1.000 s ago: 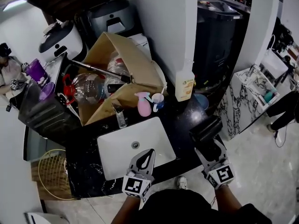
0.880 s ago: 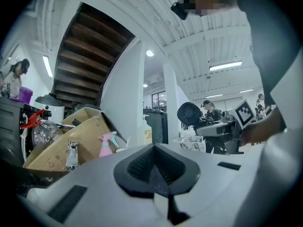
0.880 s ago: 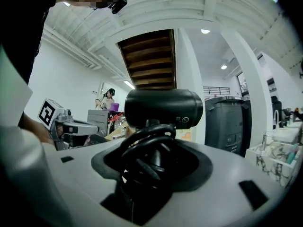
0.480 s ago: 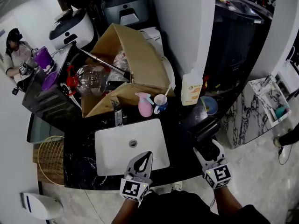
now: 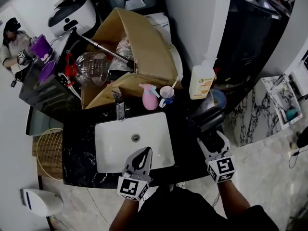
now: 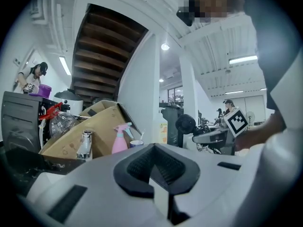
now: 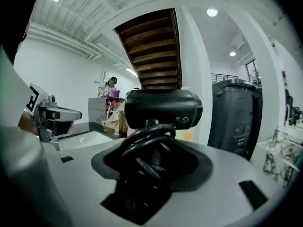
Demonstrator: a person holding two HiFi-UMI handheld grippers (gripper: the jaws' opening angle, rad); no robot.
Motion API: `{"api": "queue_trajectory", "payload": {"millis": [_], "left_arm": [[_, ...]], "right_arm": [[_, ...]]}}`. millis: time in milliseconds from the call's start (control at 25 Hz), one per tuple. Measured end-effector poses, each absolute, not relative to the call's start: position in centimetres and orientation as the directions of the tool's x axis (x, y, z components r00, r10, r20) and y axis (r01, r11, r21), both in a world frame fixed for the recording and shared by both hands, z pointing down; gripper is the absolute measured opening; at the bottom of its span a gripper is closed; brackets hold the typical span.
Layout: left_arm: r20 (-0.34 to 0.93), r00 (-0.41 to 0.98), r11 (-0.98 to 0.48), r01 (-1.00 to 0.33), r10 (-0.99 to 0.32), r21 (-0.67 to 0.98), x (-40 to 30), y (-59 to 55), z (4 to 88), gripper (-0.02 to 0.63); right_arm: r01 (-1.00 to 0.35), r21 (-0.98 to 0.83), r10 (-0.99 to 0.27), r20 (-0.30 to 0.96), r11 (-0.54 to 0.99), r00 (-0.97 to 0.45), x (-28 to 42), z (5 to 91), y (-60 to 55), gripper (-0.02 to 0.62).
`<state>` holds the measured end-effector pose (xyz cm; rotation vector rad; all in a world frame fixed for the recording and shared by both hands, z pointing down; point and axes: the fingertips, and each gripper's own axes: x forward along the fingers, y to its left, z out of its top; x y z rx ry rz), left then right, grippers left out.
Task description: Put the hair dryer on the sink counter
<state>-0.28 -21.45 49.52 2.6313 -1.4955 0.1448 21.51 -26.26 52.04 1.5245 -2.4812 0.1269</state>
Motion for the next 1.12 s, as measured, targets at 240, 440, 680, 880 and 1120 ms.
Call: {"api": "queue_trajectory", "payload": {"millis": [240,440,680,880,1120], "left_arm": [[0.155,0.484,-0.482,-0.875,-0.861,0.057,-1.9,-22.3,49.5,-0.003],[0.149,0.490,-0.490,-0.871,-0.859,0.038,-2.6,-23.0,49.5,-0.003],[0.149,0.497,-0.503,-0.865,-0.855,0.000,-3.5,-24.2,48.8,-0.003],[0.160,0.497,-0.500,-0.866,-0.853,0.029,-4.0,-24.1,49.7,-0.003],[0.193,0.462,-0.455,-0.887,-0.865,0.082,-4.8,-23.7,51.4,-0.003]], "right_arm": [[-0.905,0.025,-0.868,0.296,0.424,-0.398,20.9,53.7,-27.8,0.255],[-0.907,0.033,-0.854,0.354,0.419,-0.382,20.3,56.0,-29.1,0.255],[-0.906,0.011,-0.820,0.429,0.424,-0.379,19.4,59.0,-29.9,0.255],[-0.897,0.022,-0.785,0.495,0.441,-0.373,18.6,61.1,-30.4,0.255],[-0.890,0.015,-0.718,0.596,0.456,-0.358,18.3,63.7,-30.7,0.255]]}}
